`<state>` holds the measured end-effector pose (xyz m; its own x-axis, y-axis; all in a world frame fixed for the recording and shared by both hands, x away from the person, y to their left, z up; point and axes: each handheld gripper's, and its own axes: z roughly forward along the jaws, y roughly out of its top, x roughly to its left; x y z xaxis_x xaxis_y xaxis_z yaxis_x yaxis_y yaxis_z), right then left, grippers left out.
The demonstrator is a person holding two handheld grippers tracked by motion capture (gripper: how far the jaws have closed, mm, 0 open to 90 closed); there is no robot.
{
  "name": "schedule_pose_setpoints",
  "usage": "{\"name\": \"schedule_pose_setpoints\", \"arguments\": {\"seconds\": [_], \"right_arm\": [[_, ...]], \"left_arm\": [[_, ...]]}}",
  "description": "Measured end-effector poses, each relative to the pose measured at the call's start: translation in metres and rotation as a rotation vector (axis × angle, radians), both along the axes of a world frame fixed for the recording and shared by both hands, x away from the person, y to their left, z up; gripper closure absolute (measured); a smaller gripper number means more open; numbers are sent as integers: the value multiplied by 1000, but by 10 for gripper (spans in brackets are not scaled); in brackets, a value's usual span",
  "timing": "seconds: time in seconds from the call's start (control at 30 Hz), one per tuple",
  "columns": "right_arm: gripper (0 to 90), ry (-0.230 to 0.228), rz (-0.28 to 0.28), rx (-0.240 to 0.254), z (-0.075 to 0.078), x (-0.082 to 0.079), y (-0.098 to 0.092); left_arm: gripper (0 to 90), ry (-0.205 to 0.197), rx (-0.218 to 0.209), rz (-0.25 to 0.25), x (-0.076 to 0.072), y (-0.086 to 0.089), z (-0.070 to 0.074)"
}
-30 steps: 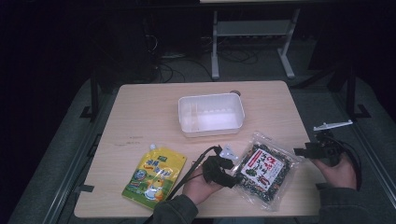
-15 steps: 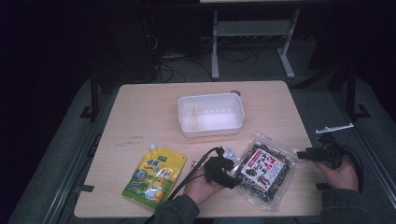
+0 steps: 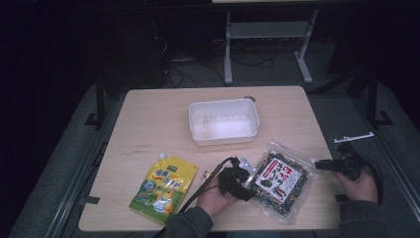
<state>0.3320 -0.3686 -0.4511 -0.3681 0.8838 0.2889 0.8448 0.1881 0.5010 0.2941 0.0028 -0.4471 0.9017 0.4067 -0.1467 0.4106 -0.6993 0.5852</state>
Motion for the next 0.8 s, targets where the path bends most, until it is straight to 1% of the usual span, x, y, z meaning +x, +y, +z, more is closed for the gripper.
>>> {"name": "schedule_pose_setpoints", "arguments": {"seconds": [0.07, 0.13, 0.17, 0.2, 0.23, 0.33, 0.43, 0.67, 0.8], "right_arm": [[724, 2, -7, -1, 0, 0, 1], [765, 0, -8, -16, 1, 0, 2], [789, -1, -9, -21, 1, -1, 3], [809, -4, -5, -25, 2, -1, 4], [809, -4, -5, -25, 2, -1, 4], [865, -7, 3, -27, 4, -1, 6], [884, -14, -3, -27, 6, -1, 6], [896, -30, -4, -26, 11, -3, 8], [898, -45, 9, -43, 18, -4, 11]], "left_arm": [[402, -8, 10, 3, -1, -2, -1], [400, -9, 10, 5, 0, -2, -2], [400, -12, 18, 6, 0, -2, -2], [400, -12, 22, 8, 0, -2, -2], [398, -12, 22, 8, 0, -2, -2], [389, -5, 29, 18, 1, -2, -4], [386, 8, 17, 24, 2, -1, -6], [385, 11, 17, 28, 3, 0, -6], [381, 11, 19, 27, 3, 1, -5]]}}
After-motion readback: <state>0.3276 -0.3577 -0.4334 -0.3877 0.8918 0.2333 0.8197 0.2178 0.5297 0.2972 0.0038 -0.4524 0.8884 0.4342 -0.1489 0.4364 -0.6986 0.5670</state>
